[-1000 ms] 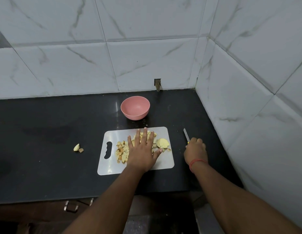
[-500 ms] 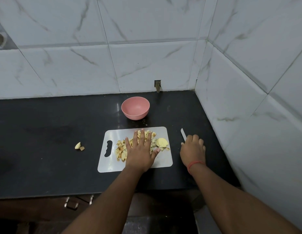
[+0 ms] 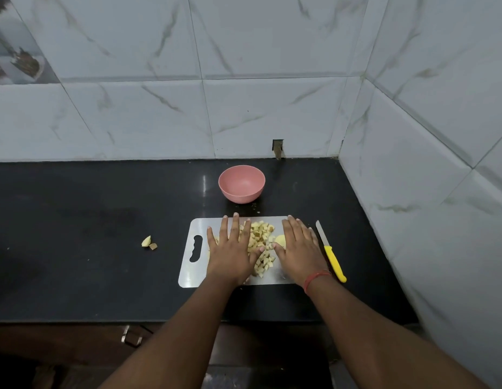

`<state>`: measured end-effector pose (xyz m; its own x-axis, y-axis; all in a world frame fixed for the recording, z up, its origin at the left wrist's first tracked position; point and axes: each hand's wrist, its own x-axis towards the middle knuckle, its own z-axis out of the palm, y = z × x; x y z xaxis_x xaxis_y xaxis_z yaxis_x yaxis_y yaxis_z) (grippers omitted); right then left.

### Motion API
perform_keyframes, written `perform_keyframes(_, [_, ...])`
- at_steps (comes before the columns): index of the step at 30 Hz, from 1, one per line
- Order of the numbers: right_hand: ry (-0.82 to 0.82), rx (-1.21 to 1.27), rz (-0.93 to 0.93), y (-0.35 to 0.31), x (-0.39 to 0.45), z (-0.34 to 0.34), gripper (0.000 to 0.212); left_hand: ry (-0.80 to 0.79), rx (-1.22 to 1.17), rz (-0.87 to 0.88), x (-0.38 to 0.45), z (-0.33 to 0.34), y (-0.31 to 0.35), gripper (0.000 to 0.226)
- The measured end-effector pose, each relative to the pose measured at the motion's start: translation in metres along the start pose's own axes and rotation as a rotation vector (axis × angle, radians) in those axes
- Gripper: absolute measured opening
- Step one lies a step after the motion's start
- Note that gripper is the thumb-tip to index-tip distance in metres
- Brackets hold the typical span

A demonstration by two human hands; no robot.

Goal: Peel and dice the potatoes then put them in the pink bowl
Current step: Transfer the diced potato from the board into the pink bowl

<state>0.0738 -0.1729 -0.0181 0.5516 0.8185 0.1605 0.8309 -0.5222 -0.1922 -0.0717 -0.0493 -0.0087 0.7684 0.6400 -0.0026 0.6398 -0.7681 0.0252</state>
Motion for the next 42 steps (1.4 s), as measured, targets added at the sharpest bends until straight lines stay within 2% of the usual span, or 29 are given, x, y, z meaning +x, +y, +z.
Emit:
perform_keyframes(7, [-0.039, 0.033, 0.016, -0.021, 0.006, 0.012, 0.066, -0.031, -0.040, 0.017, 0.002, 0.009, -0.027, 0.082])
perform_keyframes(16, [-0.126, 0.087, 0.171, -0.028, 0.016, 0.039, 0.078, -0.113, -0.120, 0.128, 0.002, 0.033, -0.048, 0.098])
perform_keyframes(21, [-0.161, 0.129, 0.113, -0.033, 0.023, 0.047, 0.086, -0.140, -0.141, 0.162, 0.009, 0.048, -0.044, 0.101])
perform_keyframes(26, [-0.160, 0.160, -0.034, -0.027, 0.040, 0.054, 0.079, -0.078, -0.148, 0.211, 0.024, 0.054, -0.046, 0.096])
perform_keyframes(30, [-0.179, 0.156, -0.166, -0.025, 0.053, 0.054, 0.073, -0.026, -0.195, 0.319, 0.037, 0.057, -0.052, 0.089])
perform_keyframes(37, [-0.082, 0.242, -0.236, -0.026, 0.062, 0.053, 0.052, 0.083, -0.274, 0.381, 0.043, 0.059, -0.052, 0.077])
perform_keyframes(42, [-0.022, 0.293, -0.233, -0.027, 0.063, 0.055, 0.034, 0.123, -0.337, 0.347, 0.043, 0.052, -0.052, 0.052])
